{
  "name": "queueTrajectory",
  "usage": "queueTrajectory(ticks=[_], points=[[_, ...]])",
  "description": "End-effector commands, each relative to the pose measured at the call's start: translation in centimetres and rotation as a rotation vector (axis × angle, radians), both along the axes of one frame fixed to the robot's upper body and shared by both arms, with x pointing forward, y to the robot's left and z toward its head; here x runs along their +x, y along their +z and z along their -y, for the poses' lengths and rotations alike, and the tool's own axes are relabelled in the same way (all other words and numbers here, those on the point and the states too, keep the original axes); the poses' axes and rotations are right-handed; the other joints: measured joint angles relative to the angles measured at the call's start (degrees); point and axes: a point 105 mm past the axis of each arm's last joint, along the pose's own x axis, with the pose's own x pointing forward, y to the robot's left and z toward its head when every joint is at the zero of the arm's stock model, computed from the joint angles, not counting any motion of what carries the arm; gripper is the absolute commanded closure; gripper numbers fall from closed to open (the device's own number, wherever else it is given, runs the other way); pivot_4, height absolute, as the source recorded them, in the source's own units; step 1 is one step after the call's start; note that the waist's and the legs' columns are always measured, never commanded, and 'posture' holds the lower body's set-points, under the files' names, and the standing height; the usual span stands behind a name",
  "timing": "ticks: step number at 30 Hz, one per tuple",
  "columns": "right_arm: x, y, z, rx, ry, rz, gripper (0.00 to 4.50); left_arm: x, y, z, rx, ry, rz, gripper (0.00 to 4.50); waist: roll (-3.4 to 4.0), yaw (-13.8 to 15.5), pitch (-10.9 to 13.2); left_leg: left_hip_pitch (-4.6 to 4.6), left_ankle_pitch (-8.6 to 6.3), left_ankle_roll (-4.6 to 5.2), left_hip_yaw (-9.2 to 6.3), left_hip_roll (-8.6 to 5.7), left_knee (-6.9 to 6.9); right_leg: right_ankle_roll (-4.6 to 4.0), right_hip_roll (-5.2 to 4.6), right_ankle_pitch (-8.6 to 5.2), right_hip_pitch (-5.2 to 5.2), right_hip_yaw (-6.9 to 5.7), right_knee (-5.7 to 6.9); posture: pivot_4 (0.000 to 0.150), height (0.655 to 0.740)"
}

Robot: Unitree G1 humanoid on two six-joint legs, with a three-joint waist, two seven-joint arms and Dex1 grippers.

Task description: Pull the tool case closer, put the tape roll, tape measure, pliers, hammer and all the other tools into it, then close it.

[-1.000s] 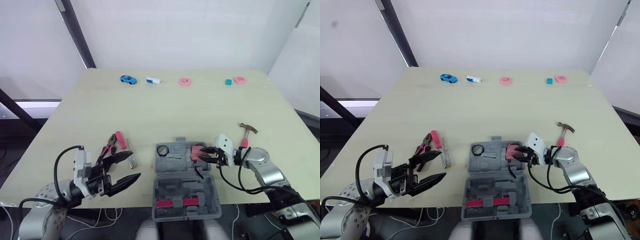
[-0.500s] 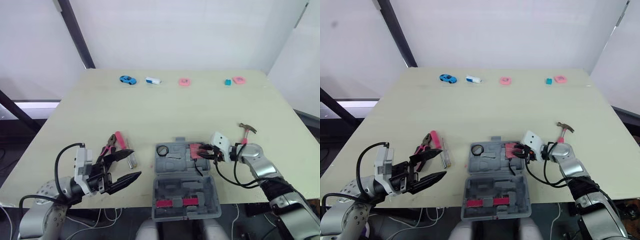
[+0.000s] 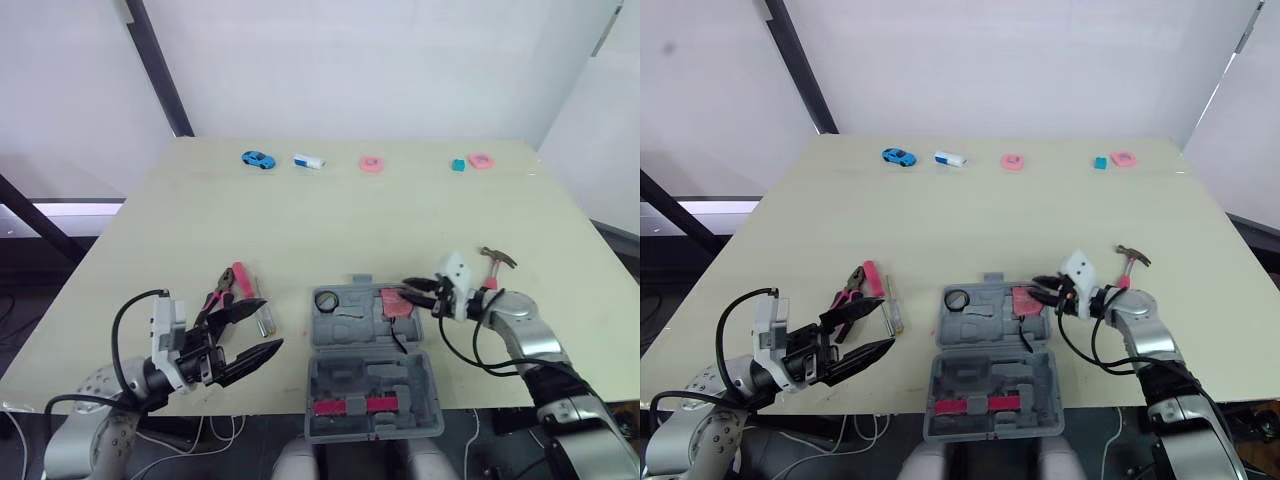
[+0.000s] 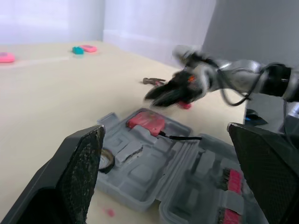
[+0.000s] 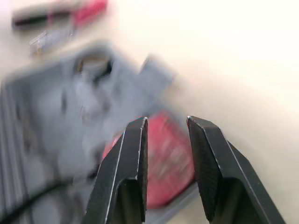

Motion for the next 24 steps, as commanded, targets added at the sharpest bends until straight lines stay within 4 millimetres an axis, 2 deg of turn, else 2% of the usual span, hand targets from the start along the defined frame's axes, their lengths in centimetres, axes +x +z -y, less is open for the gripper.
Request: queueTrajectory(ticks=[1,3,6,9,11,15,19,21,24], points=[[-1.8,2.0,2.9,0.061,-0.067,0.070,3.10,-0.1,-1.6,-1.7,0.016,0.138,-0.036,0.00,-0.03,0.18,-0.02,0.01,0.00,0.00,-0.01,0.00,-0.01,0.00,0.00,0.00,0.01,-0.01,-0.01,0.150,0.7400],[-3.2,1.2,4.7,0.057,-0.096,0.036,3.10,-0.7,-2.4,-2.5,0.003,0.194,-0.071,0.00,-0.04,0.21,-0.03,0.00,-0.01,0.00,-0.05,0.00,-0.03,-0.02,0.00,-0.03,0.02,-0.05,-0.06,0.150,0.7400],[-4.7,0.0,8.1,-0.009,-0.200,0.022,2.32,-1.7,-3.7,-3.9,0.007,0.270,-0.121,0.00,-0.04,0.09,-0.02,-0.01,-0.01,0.00,-0.02,0.00,-0.04,-0.06,-0.02,-0.06,0.01,-0.03,-0.08,0.150,0.7400],[-7.4,-1.0,12.0,-0.049,-0.309,-0.019,0.76,-3.1,-5.2,-5.9,0.020,0.379,-0.193,0.00,-0.02,0.04,-0.03,0.05,-0.01,0.00,0.00,0.00,-0.02,0.01,-0.03,-0.11,0.01,-0.01,-0.07,0.150,0.7400],[-9.3,-1.6,14.2,-0.070,-0.365,-0.055,0.09,-3.9,-6.0,-7.1,0.033,0.434,-0.224,0.00,-0.03,0.05,-0.04,0.06,-0.01,0.00,-0.01,0.00,-0.02,0.13,-0.03,-0.18,0.02,-0.01,-0.07,0.150,0.7400],[-11.7,-2.2,16.6,-0.095,-0.411,-0.107,0.09,-4.8,-6.7,-8.4,0.045,0.497,-0.252,0.00,-0.05,-0.07,-0.05,0.07,-0.01,0.00,-0.02,0.01,-0.03,0.17,-0.05,-0.22,0.01,0.00,-0.09,0.150,0.7400],[-12.2,-2.3,17.4,-0.087,-0.421,-0.131,0.09,-4.8,-6.8,-8.6,0.050,0.513,-0.250,0.00,-0.06,-0.10,-0.06,0.10,-0.01,0.00,-0.22,0.02,0.00,0.18,-0.06,-0.21,-0.03,0.03,-0.07,0.150,0.7400],[-11.7,-1.8,16.6,-0.060,-0.387,-0.124,0.09,-4.3,-6.4,-8.8,0.050,0.543,-0.228,0.00,-0.05,-0.07,-0.06,0.08,-0.02,0.00,-0.27,0.02,0.00,0.18,-0.08,-0.21,-0.04,0.03,-0.09,0.150,0.7400],[-10.5,0.1,13.5,-0.018,-0.259,-0.075,0.09,-2.9,-4.7,-8.8,0.040,0.600,-0.177,0.00,-0.04,0.01,-0.07,0.05,-0.02,0.00,-0.26,0.02,-0.01,0.18,-0.07,-0.21,-0.03,0.05,-0.09,0.150,0.7400]])
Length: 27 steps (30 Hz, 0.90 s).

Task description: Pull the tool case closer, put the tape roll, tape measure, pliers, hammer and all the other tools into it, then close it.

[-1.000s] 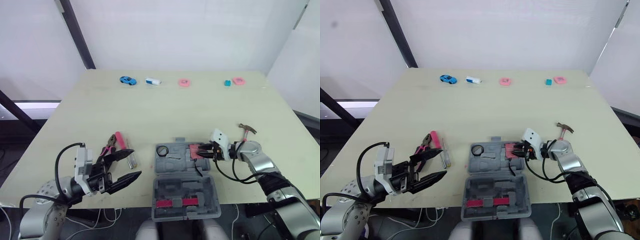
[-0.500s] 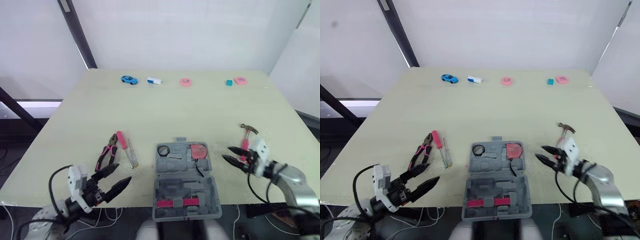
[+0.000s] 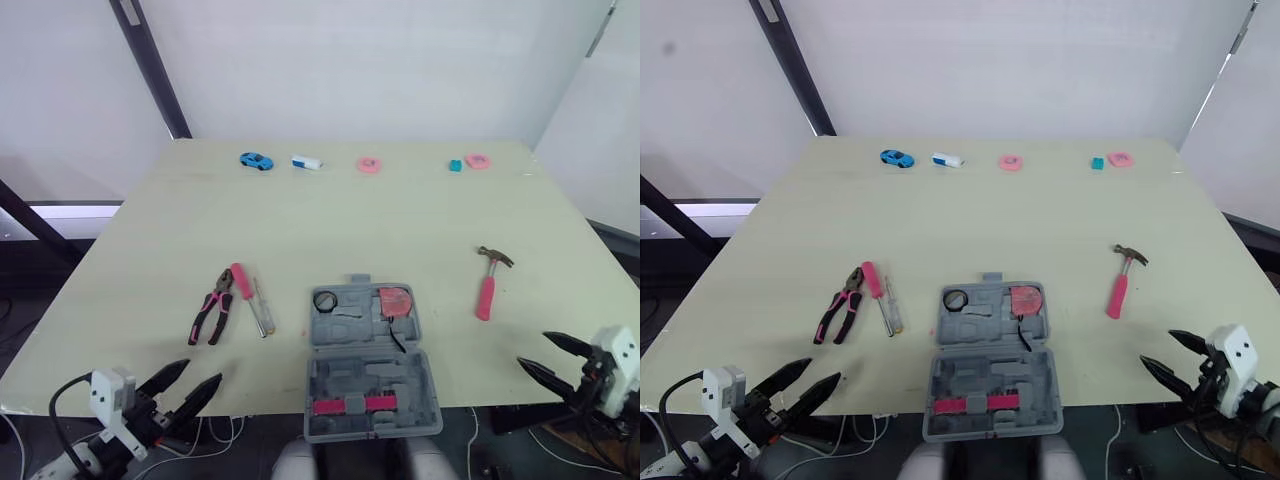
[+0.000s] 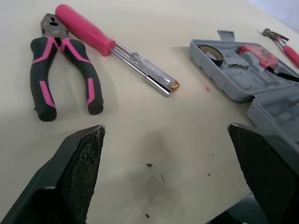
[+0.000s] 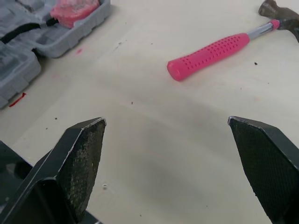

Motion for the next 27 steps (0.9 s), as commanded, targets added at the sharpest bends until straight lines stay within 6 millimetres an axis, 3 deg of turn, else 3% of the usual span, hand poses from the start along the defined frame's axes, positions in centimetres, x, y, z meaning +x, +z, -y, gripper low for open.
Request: queueTrajectory(ticks=[1,6,11,16,23,27], points=[[0.7,2.4,-2.5,0.021,0.116,0.062,0.09,1.1,2.0,-0.8,0.049,0.080,0.028,0.00,0.02,0.17,-0.02,0.00,0.00,0.00,0.02,0.00,0.01,0.00,0.03,0.00,0.02,-0.05,0.02,0.150,0.7400],[0.4,6.4,-10.4,0.028,0.507,0.190,0.09,4.9,5.2,-0.8,0.078,0.153,-0.024,0.00,0.01,0.22,0.02,-0.01,0.01,0.01,-0.02,0.02,0.02,0.00,0.09,0.01,0.03,-0.12,0.10,0.150,0.7400],[0.1,8.8,-13.8,0.020,0.686,0.268,0.09,7.7,5.9,-0.7,0.142,0.230,-0.106,0.00,0.00,0.34,0.03,-0.04,0.01,0.00,0.05,-0.04,0.01,-0.18,0.04,0.13,0.12,-0.14,0.00,0.150,0.7400],[0.0,10.8,-15.4,0.022,0.773,0.334,0.09,9.6,5.5,-1.7,0.266,0.339,-0.184,0.00,-0.17,0.32,0.10,-0.10,0.01,0.00,0.06,-0.08,0.01,-0.11,0.05,0.20,0.10,-0.16,-0.01,0.150,0.7400],[0.4,11.0,-15.9,0.020,0.776,0.333,0.09,11.2,3.8,-2.3,0.346,0.420,-0.334,0.00,-0.18,0.40,0.10,-0.08,0.01,0.00,0.01,-0.06,0.02,-0.15,0.08,0.21,0.11,-0.20,0.05,0.150,0.7400],[0.7,11.1,-15.6,0.016,0.752,0.336,0.09,12.2,3.1,-1.5,0.302,0.384,-0.377,0.00,-0.19,0.46,0.10,-0.10,0.01,0.00,0.02,-0.07,0.03,-0.03,0.07,0.27,0.11,-0.21,0.04,0.150,0.7400]])
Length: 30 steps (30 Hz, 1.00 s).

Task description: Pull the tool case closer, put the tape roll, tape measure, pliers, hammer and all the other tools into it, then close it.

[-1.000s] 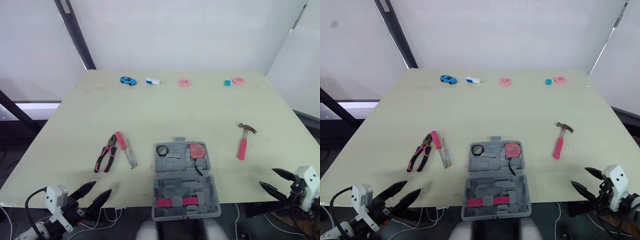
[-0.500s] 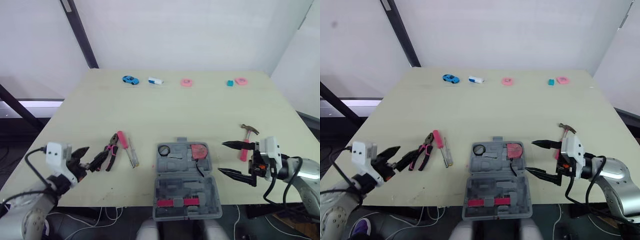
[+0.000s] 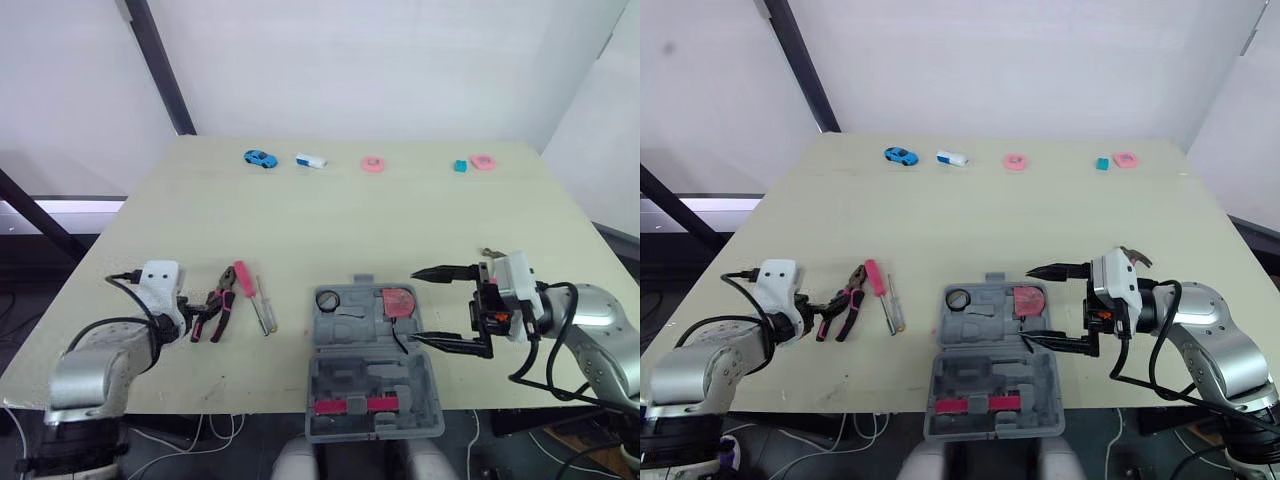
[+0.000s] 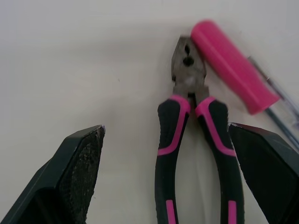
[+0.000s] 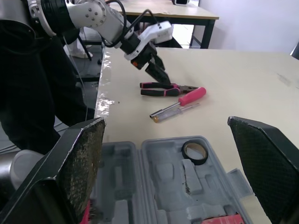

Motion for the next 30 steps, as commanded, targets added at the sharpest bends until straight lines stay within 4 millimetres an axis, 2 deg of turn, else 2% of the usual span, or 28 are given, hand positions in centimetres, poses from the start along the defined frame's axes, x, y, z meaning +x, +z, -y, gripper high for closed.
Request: queueTrajectory(ticks=[1,7,17,21,22,24,30], points=[[0.0,0.9,0.0,0.012,-0.005,0.044,0.09,0.7,0.1,0.4,-0.013,-0.018,-0.011,0.00,0.00,-0.01,0.00,0.00,0.00,0.00,0.00,0.00,0.00,0.00,0.00,0.00,0.00,0.00,0.00,0.150,0.7400],[0.2,0.9,-0.1,0.009,-0.012,0.051,0.09,1.8,-0.6,0.7,-0.065,-0.014,-0.028,0.00,0.00,-0.13,0.00,0.01,0.00,0.00,0.00,0.00,0.00,0.01,0.01,0.01,0.00,0.00,0.02,0.150,0.7400],[0.3,1.0,-0.1,0.008,-0.020,0.055,0.09,3.0,-1.7,0.9,-0.051,-0.007,-0.070,0.00,0.00,0.03,0.00,0.01,0.01,0.00,0.00,-0.01,0.02,0.03,0.01,0.03,0.00,0.00,0.05,0.150,0.7400],[0.3,1.0,0.0,0.009,-0.023,0.055,0.00,2.7,-2.1,1.2,-0.066,-0.006,-0.091,0.96,0.00,0.06,0.00,0.02,0.01,0.00,-0.01,-0.01,0.03,0.03,0.01,0.03,0.01,0.01,0.07,0.150,0.7400],[0.3,1.0,0.0,0.009,-0.024,0.055,0.00,2.6,-2.2,1.2,-0.064,-0.002,-0.098,1.56,0.00,0.04,0.00,0.02,0.01,0.00,-0.01,-0.01,0.03,0.03,0.01,0.03,0.01,0.01,0.07,0.150,0.7400],[0.3,1.0,0.0,0.008,-0.025,0.054,0.00,2.3,-2.3,1.2,-0.071,-0.001,-0.102,2.07,0.00,0.02,-0.01,0.02,0.01,0.00,-0.01,-0.01,0.04,0.03,0.01,0.03,0.01,0.01,0.07,0.150,0.7400],[0.4,0.8,-0.2,0.009,-0.021,0.051,0.00,1.6,-2.2,0.8,-0.083,0.021,-0.094,2.08,0.01,-0.06,-0.01,0.02,0.01,0.00,0.01,-0.01,0.04,0.03,0.01,0.03,0.01,0.02,0.07,0.150,0.7400]])
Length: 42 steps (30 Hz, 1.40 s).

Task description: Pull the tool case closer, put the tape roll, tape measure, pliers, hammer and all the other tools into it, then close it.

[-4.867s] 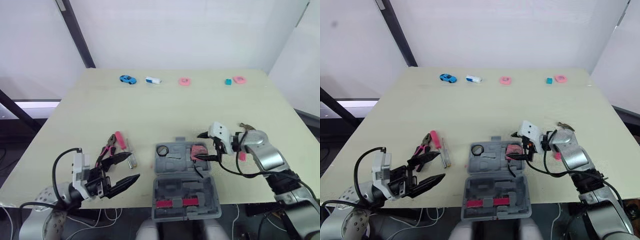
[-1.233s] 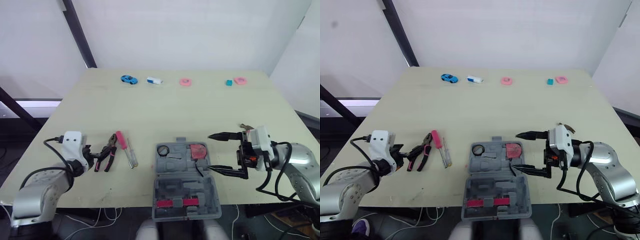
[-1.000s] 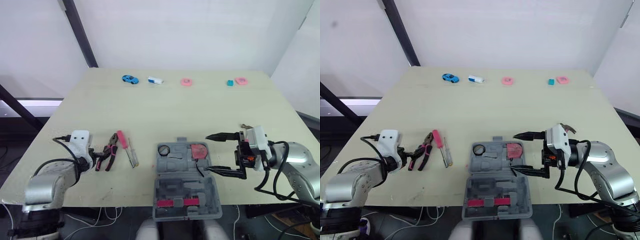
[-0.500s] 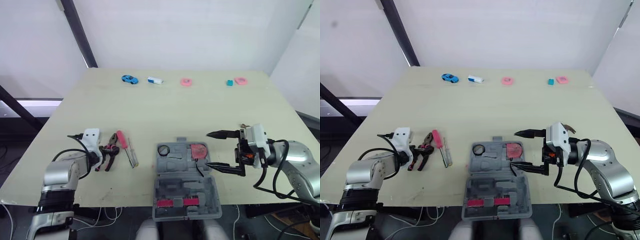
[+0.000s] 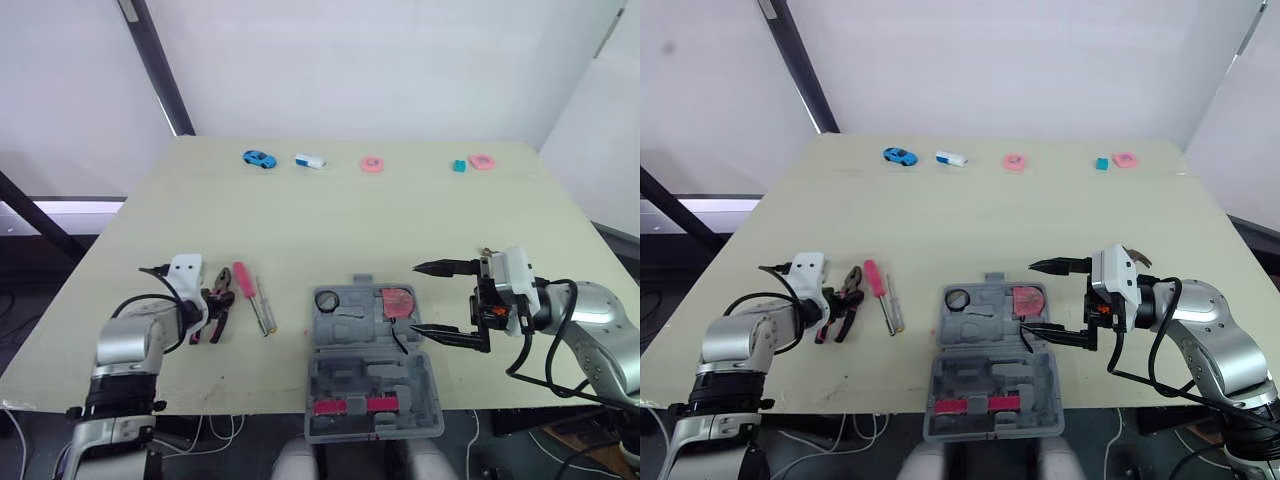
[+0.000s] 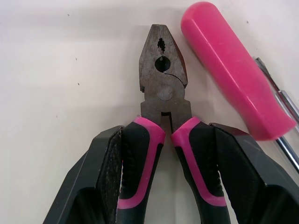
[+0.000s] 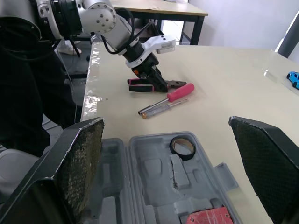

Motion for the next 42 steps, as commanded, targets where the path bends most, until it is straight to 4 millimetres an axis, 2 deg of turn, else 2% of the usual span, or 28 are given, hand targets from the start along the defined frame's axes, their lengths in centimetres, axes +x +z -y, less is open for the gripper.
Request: queueTrajectory(ticks=[1,5,10,12,16,20,25,30,36,42], points=[[-0.1,0.7,-0.3,0.017,0.019,0.035,0.00,-1.0,-0.4,-0.4,-0.020,0.019,-0.016,2.08,0.00,-0.18,0.00,0.00,0.00,0.00,0.00,0.00,0.00,0.00,0.00,0.00,0.00,0.00,0.00,0.150,0.7400],[0.0,0.7,-0.4,0.016,0.020,0.032,0.00,-1.5,0.7,-0.9,-0.012,-0.013,0.034,2.08,0.00,-0.40,0.00,0.01,0.00,0.00,0.00,0.02,0.00,0.00,0.01,0.00,-0.01,0.01,0.01,0.150,0.7400],[1.1,1.0,-0.7,0.021,-0.062,-0.030,0.00,-3.4,4.9,-1.6,0.007,-0.218,0.129,2.08,-0.09,-0.51,0.05,0.00,0.00,0.00,0.00,0.05,-0.02,-0.01,0.01,0.00,-0.05,-0.01,0.01,0.150,0.7400],[1.5,1.0,-1.1,0.002,-0.082,-0.025,0.00,-4.2,6.7,-0.6,0.047,-0.391,0.160,2.08,-0.12,-0.33,0.06,-0.04,0.00,-0.01,0.00,0.06,-0.03,-0.07,-0.01,-0.03,-0.11,-0.03,0.03,0.150,0.7400],[1.4,1.2,-2.4,-0.050,-0.048,-0.045,0.00,-5.7,9.0,1.8,0.070,-0.693,0.165,2.08,-0.07,0.50,0.11,-0.05,0.00,-0.02,0.05,0.03,-0.04,-0.27,-0.23,-0.14,-0.10,-0.08,-0.04,0.150,0.7400],[2.7,0.6,-3.9,-0.232,-0.100,-0.026,0.00,-6.7,11.4,5.1,0.094,-1.037,0.145,2.08,-0.10,0.42,0.16,-0.08,-0.01,-0.01,0.18,0.01,-0.04,-0.26,-0.27,-0.14,-0.14,-0.03,-0.10,0.150,0.7400],[4.1,0.5,-6.0,-0.328,-0.095,-0.059,0.00,-6.2,11.7,7.5,0.144,-1.262,0.082,2.08,-0.09,0.33,0.15,-0.11,-0.01,-0.01,0.17,0.02,-0.05,-0.28,-0.09,-0.14,-0.18,-0.02,-0.07,0.150,0.7400],[5.0,0.2,-9.6,-0.431,-0.045,-0.102,0.00,-4.8,11.9,10.5,0.213,-1.476,0.040,2.08,-0.08,0.04,0.16,-0.26,0.00,0.01,0.19,0.04,0.00,-0.26,0.05,-0.13,-0.37,0.05,0.02,0.150,0.7400],[5.5,-0.1,-12.5,-0.464,0.000,-0.136,0.00,-3.7,12.0,12.4,0.264,-1.593,0.024,2.08,-0.09,-0.13,0.15,-1.00,0.01,0.01,0.10,0.04,0.16,-0.03,0.10,0.00,-1.01,0.07,0.24,0.150,0.7400],[5.7,-0.3,-13.5,-0.462,0.011,-0.178,0.00,-3.1,12.1,13.1,0.320,-1.640,0.046,2.08,-0.09,-0.22,0.16,-1.02,0.01,0.01,0.03,0.04,0.17,-0.02,0.10,0.00,-1.01,0.02,0.29,0.150,0.7400]])
